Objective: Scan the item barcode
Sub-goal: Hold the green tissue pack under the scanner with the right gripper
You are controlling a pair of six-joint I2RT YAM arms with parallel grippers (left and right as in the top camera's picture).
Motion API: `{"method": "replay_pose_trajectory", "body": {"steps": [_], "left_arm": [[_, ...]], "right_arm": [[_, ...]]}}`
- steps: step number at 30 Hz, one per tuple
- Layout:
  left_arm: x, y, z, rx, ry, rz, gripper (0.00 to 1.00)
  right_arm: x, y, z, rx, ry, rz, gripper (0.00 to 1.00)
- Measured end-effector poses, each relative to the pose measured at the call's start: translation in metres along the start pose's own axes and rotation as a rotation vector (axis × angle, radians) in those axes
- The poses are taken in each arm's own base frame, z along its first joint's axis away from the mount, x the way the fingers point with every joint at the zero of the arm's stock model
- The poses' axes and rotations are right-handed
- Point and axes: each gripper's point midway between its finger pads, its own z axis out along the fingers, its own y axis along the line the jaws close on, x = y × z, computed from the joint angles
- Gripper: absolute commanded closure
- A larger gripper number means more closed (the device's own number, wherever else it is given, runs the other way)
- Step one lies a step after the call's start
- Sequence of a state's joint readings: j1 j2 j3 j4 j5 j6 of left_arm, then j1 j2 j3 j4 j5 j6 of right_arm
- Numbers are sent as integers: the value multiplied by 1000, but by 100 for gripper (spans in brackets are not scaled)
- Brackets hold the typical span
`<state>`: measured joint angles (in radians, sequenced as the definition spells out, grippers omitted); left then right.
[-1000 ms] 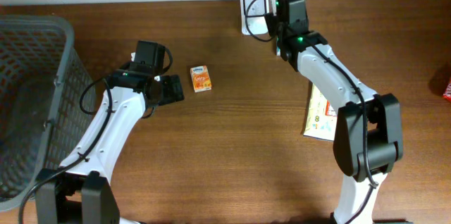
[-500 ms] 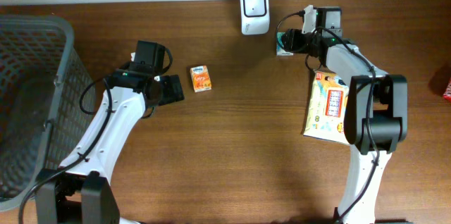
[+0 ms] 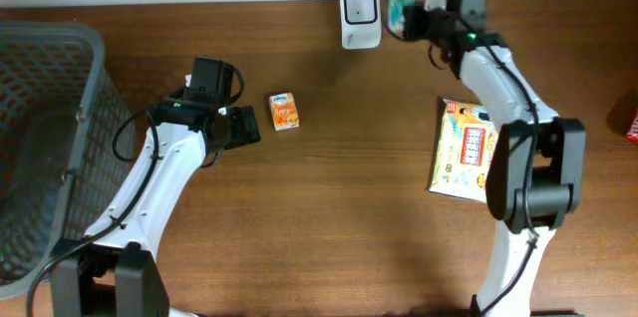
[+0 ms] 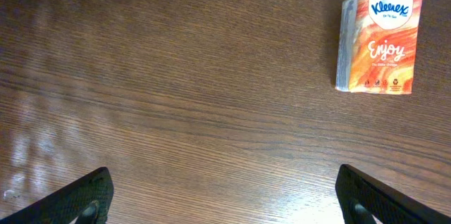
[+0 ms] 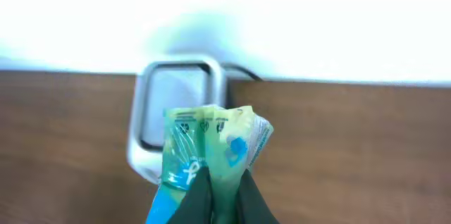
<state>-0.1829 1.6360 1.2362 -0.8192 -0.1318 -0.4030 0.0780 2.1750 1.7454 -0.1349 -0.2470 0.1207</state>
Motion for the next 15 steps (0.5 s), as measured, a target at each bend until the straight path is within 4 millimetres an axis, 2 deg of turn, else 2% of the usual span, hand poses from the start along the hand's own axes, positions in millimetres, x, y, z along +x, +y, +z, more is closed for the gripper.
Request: {"method": "replay_pose_trajectory", "body": {"steps": [1, 2, 5, 6, 8, 10, 12, 15], "left_arm": [[0, 0, 0, 0, 0, 0, 1], [0, 0, 0, 0, 0, 0, 1], [0, 0, 0, 0, 0, 0, 1], [0, 0, 0, 0, 0, 0, 1], [0, 0, 0, 0, 1, 0, 1], [0, 0, 0, 0, 0, 0, 1], [0, 0, 0, 0, 0, 0, 1], [0, 0, 0, 0, 0, 0, 1]], "right_arm": [[-9, 27, 4, 54, -46, -99, 96], [-12, 37, 7, 107, -68, -170, 96], [-38, 74, 6, 296, -187, -529, 96], [-34, 80, 10, 362, -180, -646, 96], [-4, 49, 33, 512, -66, -852, 96], [7, 30, 40, 578, -8, -942, 96], [1, 30, 38, 599, -14, -992, 96], [3, 39, 41, 563, -24, -1005, 96]]}}
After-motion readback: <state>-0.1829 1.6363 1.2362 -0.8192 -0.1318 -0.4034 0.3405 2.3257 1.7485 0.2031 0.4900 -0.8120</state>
